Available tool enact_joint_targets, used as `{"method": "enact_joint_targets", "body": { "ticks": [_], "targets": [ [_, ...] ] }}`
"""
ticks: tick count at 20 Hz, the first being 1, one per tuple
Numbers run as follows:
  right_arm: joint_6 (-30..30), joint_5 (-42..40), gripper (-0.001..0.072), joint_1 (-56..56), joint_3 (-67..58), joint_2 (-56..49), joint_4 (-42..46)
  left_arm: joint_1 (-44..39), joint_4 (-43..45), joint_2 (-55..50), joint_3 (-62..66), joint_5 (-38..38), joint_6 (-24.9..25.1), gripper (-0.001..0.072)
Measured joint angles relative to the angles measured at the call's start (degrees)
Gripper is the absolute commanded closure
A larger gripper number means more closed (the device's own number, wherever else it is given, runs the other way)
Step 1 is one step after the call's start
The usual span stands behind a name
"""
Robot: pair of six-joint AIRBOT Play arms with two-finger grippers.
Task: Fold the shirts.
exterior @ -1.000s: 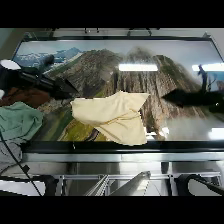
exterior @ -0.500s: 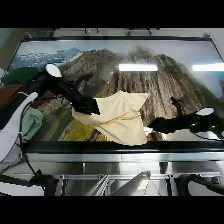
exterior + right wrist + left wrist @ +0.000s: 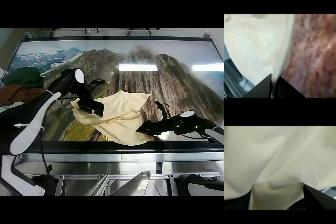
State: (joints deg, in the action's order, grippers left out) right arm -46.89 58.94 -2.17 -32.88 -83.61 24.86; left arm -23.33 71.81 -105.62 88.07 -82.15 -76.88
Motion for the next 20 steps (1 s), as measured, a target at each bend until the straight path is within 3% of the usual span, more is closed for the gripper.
{"method": "enact_joint_targets", "body": {
  "ticks": [1, 2, 9, 11, 15, 20],
  "targets": [
    [0.57, 0.61, 0.0695, -0.15, -0.42, -0.04, -1.27, -0.61, 0.44, -1.25, 1.09, -0.63, -0.17, 0.0362],
    [0.98, 1.6, 0.0695, -0.35, -0.83, -0.11, -2.14, -1.01, 0.74, -2.36, 2.08, -1.07, -0.17, 0.0708],
    [2.12, 7.72, 0.0696, 3.06, -8.24, 2.27, -3.37, 0.42, 0.22, -2.36, 13.4, -8.11, 0.17, 0.0684],
    [-0.39, 10.12, 0.0696, 7.23, -14.05, 4.55, -1.86, 3.23, -3.13, 1.22, 17.73, -9.6, 0.22, 0.0683],
    [-4.55, 14.82, 0.0696, 16.39, -29.2, 11.28, -3.15, 12.37, -18.91, 10.27, 26.03, -10.97, 0.35, 0.0683],
    [-0.83, 15.58, 0.0696, 20.98, -44.87, 23.45, -14.29, 25.86, -44.28, 24.44, 25.59, -8.28, 3.78, 0.0682]
  ]
}}
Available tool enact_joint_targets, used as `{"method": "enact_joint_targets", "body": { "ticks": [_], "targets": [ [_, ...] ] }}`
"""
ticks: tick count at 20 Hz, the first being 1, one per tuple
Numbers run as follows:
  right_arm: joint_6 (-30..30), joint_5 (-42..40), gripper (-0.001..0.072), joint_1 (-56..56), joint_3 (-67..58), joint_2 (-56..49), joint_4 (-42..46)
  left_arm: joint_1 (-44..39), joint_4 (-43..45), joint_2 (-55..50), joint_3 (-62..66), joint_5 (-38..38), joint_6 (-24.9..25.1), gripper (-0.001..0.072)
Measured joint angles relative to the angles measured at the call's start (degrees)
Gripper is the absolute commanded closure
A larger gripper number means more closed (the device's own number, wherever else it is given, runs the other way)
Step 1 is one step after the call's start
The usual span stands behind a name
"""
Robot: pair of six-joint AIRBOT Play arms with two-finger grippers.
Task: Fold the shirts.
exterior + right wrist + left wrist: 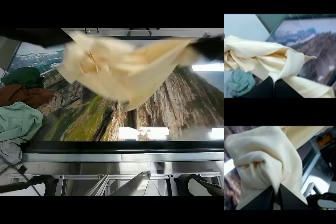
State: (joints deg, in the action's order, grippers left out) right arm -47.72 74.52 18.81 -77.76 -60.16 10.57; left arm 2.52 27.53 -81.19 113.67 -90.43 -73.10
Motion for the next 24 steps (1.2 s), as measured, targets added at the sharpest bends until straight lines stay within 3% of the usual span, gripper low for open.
{"method": "enact_joint_targets", "body": {
  "ticks": [3, 7, 13, 14, 15, 16, 17, 20, 24],
  "targets": [
    [2.51, -3.17, 0.0696, 0.63, -3.61, 7.15, -1.4, 5.75, -6.82, 8.5, -6.14, 0.33, 2.34, 0.0681],
    [3.89, -5.6, 0.0695, -0.59, -4.94, 10.23, 1.51, 8.52, -8.41, 16.28, -19.82, 0.44, 5.46, 0.0682],
    [2.4, -6.82, 0.0695, -9.88, -4.74, -1.68, 12.02, 9.38, -8.81, 15.72, -41.9, 3.96, 12.55, 0.0674],
    [1.86, -7.26, 0.0675, -11.39, -4.72, -5.44, 13.92, 9.42, -8.24, 13.81, -44.65, 5.27, 13.92, 0.0417],
    [1.09, -8.11, 0.0458, -12.37, -4.7, -9.16, 15.5, 9.49, -7.41, 11.58, -46.84, 7.02, 15.02, 0.0117],
    [0.61, -9.86, 0.0171, -12.98, -4.7, -13.16, 16.79, 9.64, -6.4, 9.22, -48.24, 8.9, 15.78, -0.0007],
    [-0.52, -11.63, 0.0123, -13.11, -4.94, -16.59, 17.62, 9.99, -5.31, 6.71, -48.94, 10.93, 16.35, -0.0007],
    [-4.55, -13.77, 0.0127, -10.73, -6.27, -24.22, 19.26, 13.03, -3.23, -1.55, -46.16, 14.19, 17.35, -0.0007],
    [-10.75, -4.31, 0.0133, -3.06, -6.23, -27.15, 22.29, 17.2, 1.38, -9.05, -38.77, 7.52, 15.02, -0.0007]
  ]
}}
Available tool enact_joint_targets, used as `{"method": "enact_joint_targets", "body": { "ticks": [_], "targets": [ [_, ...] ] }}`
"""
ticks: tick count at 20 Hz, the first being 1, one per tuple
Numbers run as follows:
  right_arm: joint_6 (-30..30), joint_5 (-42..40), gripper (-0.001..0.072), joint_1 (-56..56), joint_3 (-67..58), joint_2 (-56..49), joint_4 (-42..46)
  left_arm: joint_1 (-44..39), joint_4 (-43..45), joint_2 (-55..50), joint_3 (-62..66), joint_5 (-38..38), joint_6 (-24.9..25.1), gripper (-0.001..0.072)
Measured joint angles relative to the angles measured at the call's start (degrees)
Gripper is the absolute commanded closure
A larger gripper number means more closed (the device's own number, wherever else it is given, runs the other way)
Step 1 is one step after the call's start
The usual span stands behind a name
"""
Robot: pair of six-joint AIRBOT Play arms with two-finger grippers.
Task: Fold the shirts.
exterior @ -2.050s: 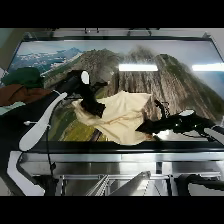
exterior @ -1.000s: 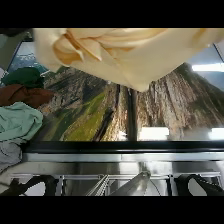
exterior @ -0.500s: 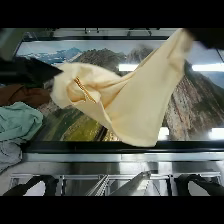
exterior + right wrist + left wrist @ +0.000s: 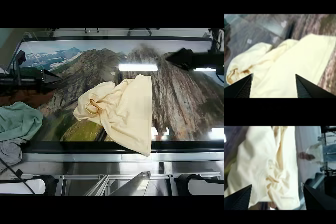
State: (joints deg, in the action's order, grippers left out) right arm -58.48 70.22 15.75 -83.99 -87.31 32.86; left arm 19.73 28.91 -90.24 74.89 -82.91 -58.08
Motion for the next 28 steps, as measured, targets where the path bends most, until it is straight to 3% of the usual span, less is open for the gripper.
{"method": "enact_joint_targets", "body": {
  "ticks": [3, 6, 11, 15, 16, 17, 19, 20, 25, 28],
  "targets": [
    [-5.01, 9.81, 0.0138, 4.33, 6.93, 0.81, 5.44, -0.96, 6.03, -1.77, -0.79, -3.96, -2.32, -0.0007],
    [-7.23, 12.24, 0.0137, 5.77, 21.33, 5.33, 9.25, -5.68, 9.14, -2.49, -5.42, -2.89, -2.93, -0.0006],
    [-8.44, 2.93, 0.0137, 2.4, 45.31, 11.87, 10.91, -16.46, 11.3, -5.81, -7.74, 2.99, -2.97, -0.0005],
    [-8.87, -2.99, 0.0141, -7.04, 52.78, 11.26, 7.56, -21.84, 13.73, -10.71, -2.14, 4.11, -5.73, -0.0003],
    [-8.87, -4.04, 0.0278, -9.46, 53.46, 10.69, 6.38, -22.67, 15.21, -12.04, -0.39, 3.89, -6.86, 0.0055],
    [-8.33, -6.03, 0.055, -11.78, 54.01, 10.05, 5.33, -23.41, 16.87, -13.49, 1.44, 3.21, -8.26, 0.021],
    [-5.49, -8.72, 0.0639, -14.8, 54.64, 8.98, 2.34, -24.26, 19.1, -15.91, 4.66, 1.53, -10.23, 0.0701],
    [-3.85, -9.46, 0.0694, -15.63, 54.6, 8.72, 0.52, -24.5, 19.76, -16.9, 5.99, 0.52, -10.56, 0.0693],
    [0.76, -3.98, 0.0695, -14.03, 49.37, 11.39, -4.55, -24.61, 15.69, -17.86, 11.32, -4.22, -11.56, 0.0693],
    [1.09, 3.26, 0.0695, -7.48, 41.31, 17.18, -6.45, -22.47, 7.89, -12.59, 14.05, -7.78, -10.45, 0.0692]
  ]
}}
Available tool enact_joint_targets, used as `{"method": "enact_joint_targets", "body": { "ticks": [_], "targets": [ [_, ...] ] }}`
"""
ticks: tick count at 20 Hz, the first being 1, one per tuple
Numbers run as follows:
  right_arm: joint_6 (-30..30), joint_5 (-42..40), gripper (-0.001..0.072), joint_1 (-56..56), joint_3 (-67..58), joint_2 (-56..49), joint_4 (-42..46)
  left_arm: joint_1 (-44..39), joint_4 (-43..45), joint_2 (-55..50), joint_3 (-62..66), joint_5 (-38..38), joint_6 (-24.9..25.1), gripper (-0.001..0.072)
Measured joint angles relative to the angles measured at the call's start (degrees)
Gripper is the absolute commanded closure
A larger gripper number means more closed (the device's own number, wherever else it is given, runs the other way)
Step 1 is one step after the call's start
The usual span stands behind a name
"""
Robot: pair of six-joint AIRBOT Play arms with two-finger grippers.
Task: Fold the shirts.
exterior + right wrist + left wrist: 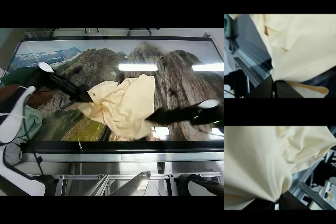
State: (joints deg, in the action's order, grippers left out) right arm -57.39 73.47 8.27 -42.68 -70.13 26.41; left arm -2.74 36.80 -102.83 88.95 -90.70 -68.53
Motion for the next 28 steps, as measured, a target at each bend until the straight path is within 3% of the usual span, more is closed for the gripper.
{"method": "enact_joint_targets", "body": {
  "ticks": [4, 8, 11, 13, 17, 20, 24, 25, 26, 27, 28],
  "targets": [
    [0.17, 8.15, 0.0695, 11.85, -15.69, 9.73, -11.02, 6.14, -20.46, 11.96, 3.93, -3.98, 2.86, 0.0691],
    [1.22, 10.93, 0.0695, 23.26, -30.21, 18.82, -21.31, 14.93, -41.35, 25.46, 7.96, -6.78, 7.87, 0.069],
    [2.08, 9.35, 0.0695, 29.46, -36.83, 24.61, -25.59, 23.87, -48.22, 35.3, 9.25, -7.34, 10.95, 0.0683],
    [2.91, 7.15, 0.0695, 30.88, -38.82, 26.51, -26.53, 30.53, -48.09, 40.89, 8.98, -6.82, 12.13, 0.0677],
    [3.91, 2.01, 0.0695, 24.33, -38.45, 24.65, -22.82, 35.89, -36.26, 48.76, -1.46, -1.62, 12.74, 0.0674],
    [3.96, -2.71, 0.0695, 12.59, -35.5, 18.32, -13.64, 31.56, -26.4, 49.03, -14.62, 4.52, 13.68, 0.067],
    [3.91, -10.6, 0.0695, 0.35, -32.57, 4.94, -1.99, 21.75, -20.0, 40.81, -27.47, 16.87, 18.69, 0.067],
    [3.87, -13.57, 0.0685, -1.22, -32.26, 1.05, 0.02, 19.58, -19.3, 37.4, -28.74, 20.28, 19.87, 0.0558],
    [3.39, -16.68, 0.0482, -2.1, -32.17, -2.49, 1.27, 17.94, -18.6, 33.66, -29.0, 22.69, 20.85, 0.0297],
    [3.3, -19.17, 0.0197, -2.4, -32.22, -5.7, 2.12, 16.9, -18.49, 30.12, -28.35, 24.35, 21.42, -0.0013],
    [3.1, -21.14, 0.0113, -2.21, -32.48, -8.5, 2.58, 16.26, -18.1, 26.4, -26.8, 25.44, 21.81, -0.0007]
  ]
}}
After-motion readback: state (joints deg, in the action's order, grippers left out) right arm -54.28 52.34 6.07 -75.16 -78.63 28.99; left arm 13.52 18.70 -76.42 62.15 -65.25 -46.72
